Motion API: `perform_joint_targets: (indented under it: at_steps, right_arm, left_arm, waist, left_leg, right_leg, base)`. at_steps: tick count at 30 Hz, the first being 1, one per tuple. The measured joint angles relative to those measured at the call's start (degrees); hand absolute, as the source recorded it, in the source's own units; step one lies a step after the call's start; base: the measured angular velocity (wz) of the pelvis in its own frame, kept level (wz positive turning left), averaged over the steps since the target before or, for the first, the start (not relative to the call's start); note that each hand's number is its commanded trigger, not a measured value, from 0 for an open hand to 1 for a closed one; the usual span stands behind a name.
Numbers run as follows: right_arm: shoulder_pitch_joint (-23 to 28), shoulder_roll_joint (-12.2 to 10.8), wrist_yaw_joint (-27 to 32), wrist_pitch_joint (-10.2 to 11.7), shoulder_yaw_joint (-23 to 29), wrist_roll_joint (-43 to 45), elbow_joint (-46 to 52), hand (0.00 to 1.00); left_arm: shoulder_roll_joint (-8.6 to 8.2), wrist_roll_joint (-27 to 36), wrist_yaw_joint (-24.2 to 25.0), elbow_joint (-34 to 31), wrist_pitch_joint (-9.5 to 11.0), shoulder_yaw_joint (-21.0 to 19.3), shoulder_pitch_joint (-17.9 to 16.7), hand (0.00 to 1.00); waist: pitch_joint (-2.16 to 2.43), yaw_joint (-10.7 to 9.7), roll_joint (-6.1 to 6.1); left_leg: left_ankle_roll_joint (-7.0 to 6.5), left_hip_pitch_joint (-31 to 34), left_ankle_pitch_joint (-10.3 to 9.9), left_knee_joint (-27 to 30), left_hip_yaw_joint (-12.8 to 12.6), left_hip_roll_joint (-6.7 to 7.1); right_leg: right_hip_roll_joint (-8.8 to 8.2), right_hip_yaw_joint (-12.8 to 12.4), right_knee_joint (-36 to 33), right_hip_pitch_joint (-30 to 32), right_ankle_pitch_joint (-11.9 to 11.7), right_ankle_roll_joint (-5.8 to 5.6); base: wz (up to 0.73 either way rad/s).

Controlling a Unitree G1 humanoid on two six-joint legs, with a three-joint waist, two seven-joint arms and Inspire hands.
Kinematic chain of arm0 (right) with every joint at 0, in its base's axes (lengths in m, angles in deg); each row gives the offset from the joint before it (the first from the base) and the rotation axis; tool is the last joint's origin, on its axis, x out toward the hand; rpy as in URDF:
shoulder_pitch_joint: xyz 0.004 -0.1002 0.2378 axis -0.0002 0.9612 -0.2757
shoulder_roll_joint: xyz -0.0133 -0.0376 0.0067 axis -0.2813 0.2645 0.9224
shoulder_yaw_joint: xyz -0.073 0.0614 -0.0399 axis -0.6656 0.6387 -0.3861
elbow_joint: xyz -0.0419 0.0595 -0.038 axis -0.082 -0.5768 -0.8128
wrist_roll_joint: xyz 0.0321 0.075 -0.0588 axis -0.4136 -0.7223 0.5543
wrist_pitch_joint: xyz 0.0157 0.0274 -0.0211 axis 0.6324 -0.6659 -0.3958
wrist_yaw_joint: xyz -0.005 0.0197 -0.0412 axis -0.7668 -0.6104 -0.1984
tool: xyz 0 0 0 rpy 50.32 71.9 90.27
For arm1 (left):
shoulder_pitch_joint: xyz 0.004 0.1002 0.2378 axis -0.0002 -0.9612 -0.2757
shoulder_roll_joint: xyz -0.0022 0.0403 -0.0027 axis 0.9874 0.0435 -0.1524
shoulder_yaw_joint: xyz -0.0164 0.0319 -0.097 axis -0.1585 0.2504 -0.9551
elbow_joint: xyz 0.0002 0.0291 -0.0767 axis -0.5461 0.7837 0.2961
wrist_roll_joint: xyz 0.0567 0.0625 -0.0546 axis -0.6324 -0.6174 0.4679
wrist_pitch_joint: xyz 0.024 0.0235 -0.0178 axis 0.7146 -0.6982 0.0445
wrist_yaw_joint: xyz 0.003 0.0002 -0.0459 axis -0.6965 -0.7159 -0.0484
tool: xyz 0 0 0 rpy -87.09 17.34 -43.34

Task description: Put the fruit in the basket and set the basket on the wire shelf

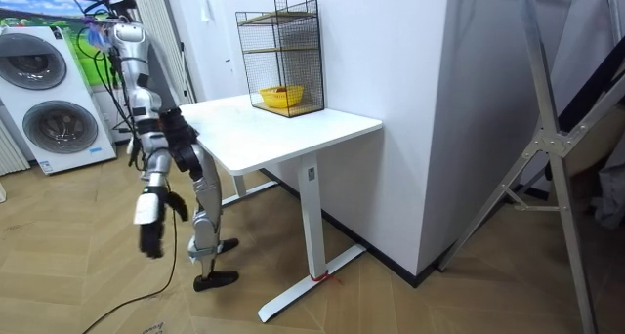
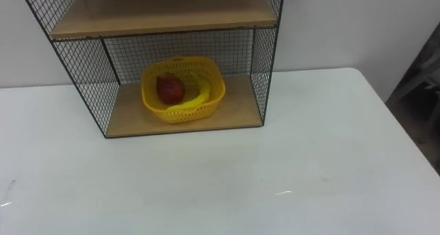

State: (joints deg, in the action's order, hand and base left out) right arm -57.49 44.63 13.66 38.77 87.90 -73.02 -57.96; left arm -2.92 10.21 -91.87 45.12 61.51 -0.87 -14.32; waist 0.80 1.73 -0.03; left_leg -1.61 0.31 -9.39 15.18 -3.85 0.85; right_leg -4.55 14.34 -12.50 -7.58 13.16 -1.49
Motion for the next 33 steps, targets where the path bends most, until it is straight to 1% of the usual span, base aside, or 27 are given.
perform_joint_targets:
  at_steps: [2, 3, 4, 5, 6, 8, 9, 10, 11, 12, 13, 15, 17, 18, 20, 21, 23, 25, 27, 29, 33]
  right_arm:
    - [-1.4, 0.1, -3.3, -1.5, -0.9, 4.6, 0.3, 0.00]
    - [-1.6, 0.0, -4.0, -2.0, -1.4, 5.4, 0.6, 0.00]
    - [-1.7, -0.1, -5.1, -2.9, -3.0, 6.9, 1.6, 0.00]
    - [-2.1, -0.3, -5.9, -3.8, -4.7, 8.2, 2.0, 0.00]
    - [-2.7, -0.4, -6.4, -4.3, -5.3, 8.7, 2.0, 0.00]
    - [-4.0, -0.8, -8.3, -6.1, -7.3, 9.4, 2.2, 0.00]
    - [-4.3, -0.9, -8.6, -6.1, -7.7, 9.5, 2.2, 0.00]
    - [-4.4, -1.2, -9.4, -6.2, -8.3, 10.1, 2.2, 0.00]
    - [-4.9, -1.4, -10.2, -6.8, -9.1, 11.0, 2.2, 0.00]
    - [-5.4, -1.5, -10.6, -7.2, -9.6, 11.5, 2.4, 0.00]
    - [-5.6, -1.8, -11.4, -7.5, -10.4, 13.4, 2.7, 0.00]
    - [-6.3, -2.3, -12.4, -7.9, -12.2, 15.9, 3.3, 0.00]
    - [-6.6, -2.8, -14.3, -8.3, -15.3, 19.3, 3.8, 0.00]
    - [-6.7, -2.9, -14.8, -8.4, -16.4, 20.5, 4.1, 0.00]
    - [-7.2, -3.4, -16.2, -8.5, -19.5, 24.4, 4.2, 0.00]
    - [-7.3, -3.5, -16.5, -8.6, -20.1, 25.0, 4.2, 0.00]
    - [-7.8, -3.9, -18.0, -9.3, -22.4, 27.4, 4.2, 0.00]
    - [-8.1, -3.9, -18.9, -9.8, -23.9, 29.5, 4.2, 0.00]
    - [-8.4, -4.0, -19.5, -10.2, -25.8, 30.7, 4.3, 0.00]
    - [-8.5, -4.3, -20.6, -10.6, -27.6, 31.3, 4.8, 0.00]
    - [-8.4, -4.9, -22.0, -11.0, -28.3, 31.6, 5.4, 0.00]
  left_arm:
    - [-0.13, -6.2, 4.8, 0.2, -2.5, 2.8, 0.3, 0.00]
    - [-0.15, -8.0, 5.7, 0.1, -3.2, 3.6, 0.6, 0.00]
    - [-0.24, -12.1, 6.8, 0.1, -4.5, 5.0, 1.4, 0.00]
    - [-0.32, -15.9, 7.8, -0.1, -5.8, 7.5, 2.3, 0.00]
    - [-0.32, -17.2, 8.2, -0.1, -6.3, 8.8, 2.7, 0.00]
    - [-0.57, -19.9, 9.2, -1.2, -8.2, 11.5, 4.3, 0.00]
    - [-0.69, -19.9, 9.5, -1.7, -8.3, 11.7, 4.7, 0.00]
    - [-0.78, -20.1, 9.9, -2.2, -8.6, 12.1, 5.9, 0.00]
    - [-0.86, -21.3, 10.2, -2.6, -9.1, 12.2, 7.1, 0.00]
    - [-0.91, -22.1, 10.2, -3.0, -9.4, 12.5, 7.5, 0.00]
    - [-1.11, -24.2, 10.2, -3.8, -9.6, 13.2, 8.3, 0.00]
    - [-1.26, -26.9, 10.2, -5.3, -9.7, 16.2, 9.0, 0.00]
    - [-1.39, -29.8, 10.2, -5.6, -9.8, 20.4, 10.1, 0.00]
    - [-1.47, -31.1, 10.2, -5.7, -9.8, 21.4, 10.3, 0.00]
    - [-2.05, -35.1, 10.3, -6.4, -10.5, 24.4, 10.7, 0.00]
    - [-2.18, -35.8, 10.3, -6.5, -10.6, 25.0, 10.7, 0.00]
    - [-2.32, -37.3, 11.3, -6.6, -10.9, 28.0, 11.1, 0.00]
    - [-2.32, -37.4, 11.8, -6.6, -11.3, 29.9, 11.0, 0.00]
    - [-2.50, -37.4, 12.5, -6.7, -11.6, 30.3, 10.5, 0.00]
    - [-2.71, -37.4, 13.1, -6.7, -12.0, 30.6, 10.1, 0.00]
    - [-2.73, -37.4, 14.1, -6.7, -12.8, 30.6, 9.5, 0.00]
  waist:
    - [-0.01, 0.1, -0.01]
    - [-0.04, 0.1, 0.03]
    - [-0.04, 0.2, 0.03]
    - [-0.05, 0.1, 0.04]
    - [-0.05, 0.0, 0.04]
    - [-0.08, -0.3, 0.00]
    - [-0.08, -0.4, 0.00]
    - [-0.09, -0.7, 0.01]
    - [-0.13, -1.0, 0.02]
    - [-0.16, -1.1, 0.03]
    - [-0.22, -1.5, 0.07]
    - [-0.23, -1.7, 0.05]
    - [-0.31, -2.3, -0.07]
    - [-0.35, -2.4, -0.15]
    - [-0.65, -2.9, -0.46]
    - [-0.72, -2.9, -0.57]
    - [-0.95, -2.9, -0.98]
    - [-0.94, -2.9, -1.13]
    - [-0.94, -2.6, -1.14]
    - [-0.92, -2.7, -1.17]
    - [-0.92, -2.6, -1.24]
  left_leg:
    - [-0.04, -0.8, 0.0, 0.0, 0.0, -0.02]
    - [-0.04, -0.9, 0.0, -0.1, 0.0, -0.03]
    - [0.02, -1.2, 0.0, -0.4, -0.2, -0.06]
    - [0.09, -1.5, 0.2, -0.8, -0.4, -0.07]
    - [0.15, -1.7, 0.3, -1.0, -0.5, -0.07]
    - [0.23, -2.0, 0.6, -1.6, -0.5, -0.03]
    - [0.22, -2.0, 0.6, -1.6, -0.6, -0.05]
    - [0.22, -2.0, 0.6, -1.5, -0.7, -0.07]
    - [0.23, -2.0, 0.6, -1.6, -0.8, -0.09]
    - [0.23, -2.0, 0.6, -1.6, -0.8, -0.09]
    - [0.24, -2.1, 0.7, -1.6, -0.7, -0.09]
    - [0.25, -2.2, 0.7, -1.7, -0.6, -0.08]
    - [0.24, -2.2, 0.7, -1.7, -0.5, -0.04]
    - [0.24, -2.2, 0.7, -1.7, -0.5, -0.04]
    - [0.24, -2.4, 0.7, -1.7, -0.6, -0.04]
    - [0.24, -2.4, 0.7, -1.7, -0.6, -0.03]
    - [0.23, -2.5, 0.7, -1.7, -0.6, -0.03]
    - [0.22, -2.5, 0.7, -1.7, -0.6, -0.04]
    - [0.21, -2.6, 0.7, -1.7, -0.9, -0.09]
    - [0.22, -2.8, 0.7, -1.7, -0.9, -0.10]
    - [0.22, -2.9, 0.7, -1.7, -0.7, -0.08]
  right_leg:
    - [0.09, 0.0, 0.6, -1.0, -0.2, 0.06]
    - [0.13, 0.0, 0.7, -1.2, -0.3, 0.06]
    - [0.11, 0.0, 0.8, -1.3, -0.4, 0.21]
    - [0.09, -0.1, 0.8, -1.4, -0.5, 0.27]
    - [0.11, -0.3, 0.8, -1.4, -0.5, 0.27]
    - [0.11, -0.2, 0.8, -1.5, -0.5, 0.26]
    - [0.11, -0.2, 0.8, -1.5, -0.4, 0.27]
    - [0.17, -0.3, 0.8, -1.5, -0.4, 0.29]
    - [0.20, -0.3, 0.8, -1.5, -0.4, 0.32]
    - [0.20, -0.2, 0.8, -1.5, -0.4, 0.33]
    - [0.21, -0.2, 0.8, -1.5, -0.4, 0.33]
    - [0.27, -0.2, 0.8, -1.5, -0.4, 0.36]
    - [0.23, -0.1, 0.8, -1.6, -0.5, 0.36]
    - [0.20, 0.1, 0.8, -1.6, -0.4, 0.34]
    - [0.18, 0.1, 0.8, -1.5, -0.4, 0.32]
    - [0.18, 0.1, 0.8, -1.5, -0.4, 0.33]
    - [0.21, 0.0, 0.8, -1.5, -0.4, 0.34]
    - [0.25, -0.2, 0.8, -1.6, -0.5, 0.38]
    - [0.24, -0.2, 0.8, -1.7, -0.6, 0.57]
    - [0.22, -0.1, 0.8, -1.8, -0.6, 0.50]
    - [0.22, -0.1, 0.8, -1.9, -0.4, 0.32]
  base:
    - [0.00]
    - [0.00]
    - [0.00]
    - [-0.05]
    - [-0.09]
    - [-0.02]
    - [0.00]
    - [0.00]
    - [0.00]
    - [0.00]
    - [0.00]
    - [0.00]
    - [0.00]
    - [0.00]
    - [0.00]
    - [0.00]
    - [0.00]
    - [-0.02]
    - [-0.02]
    - [0.00]
    - [0.00]
